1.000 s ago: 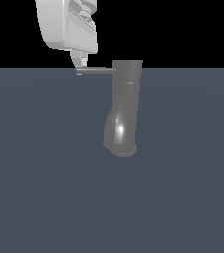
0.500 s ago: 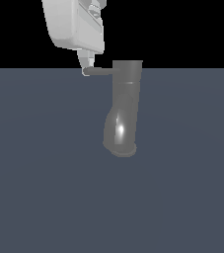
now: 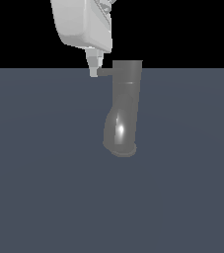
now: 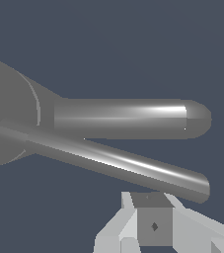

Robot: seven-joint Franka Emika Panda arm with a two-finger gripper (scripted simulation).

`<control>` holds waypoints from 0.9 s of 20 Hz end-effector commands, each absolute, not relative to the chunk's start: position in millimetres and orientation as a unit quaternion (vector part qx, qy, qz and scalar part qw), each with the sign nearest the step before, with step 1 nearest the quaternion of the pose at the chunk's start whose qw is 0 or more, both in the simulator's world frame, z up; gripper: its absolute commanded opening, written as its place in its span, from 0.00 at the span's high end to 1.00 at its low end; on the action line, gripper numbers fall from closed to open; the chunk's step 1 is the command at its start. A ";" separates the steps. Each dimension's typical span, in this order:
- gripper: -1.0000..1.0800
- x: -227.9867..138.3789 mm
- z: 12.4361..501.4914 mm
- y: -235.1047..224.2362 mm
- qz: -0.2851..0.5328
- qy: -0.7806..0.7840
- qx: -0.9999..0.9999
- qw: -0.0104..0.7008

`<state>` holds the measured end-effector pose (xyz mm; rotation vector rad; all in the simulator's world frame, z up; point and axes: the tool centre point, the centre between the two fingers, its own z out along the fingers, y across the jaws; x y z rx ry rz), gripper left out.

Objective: Turn on the faucet by rotating a designated handle.

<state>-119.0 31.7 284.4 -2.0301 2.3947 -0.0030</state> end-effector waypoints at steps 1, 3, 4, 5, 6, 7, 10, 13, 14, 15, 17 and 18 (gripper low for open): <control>1.00 -126.9 284.5 23.3 0.000 0.765 -0.644 0.000; 1.00 -129.6 284.6 21.3 0.000 0.765 -0.644 0.000; 1.00 -126.5 284.5 25.7 -0.001 0.763 -0.646 0.001; 1.00 -127.2 284.5 20.1 -0.001 0.763 -0.646 0.001; 1.00 -127.9 284.5 14.2 -0.001 0.763 -0.646 0.001; 1.00 -128.7 284.5 8.5 -0.001 0.763 -0.646 0.001; 1.00 -130.9 284.5 -9.1 -0.001 0.764 -0.646 0.000; 1.00 -133.1 284.5 -26.8 -0.001 0.764 -0.645 0.000; 1.00 -133.8 284.5 -32.8 0.000 0.764 -0.645 0.000; 1.00 -134.5 284.5 -38.5 0.000 0.764 -0.645 0.000; 1.00 -136.0 284.5 -50.3 0.000 0.764 -0.645 0.000; 1.00 -136.7 284.5 -56.4 0.000 0.764 -0.645 0.000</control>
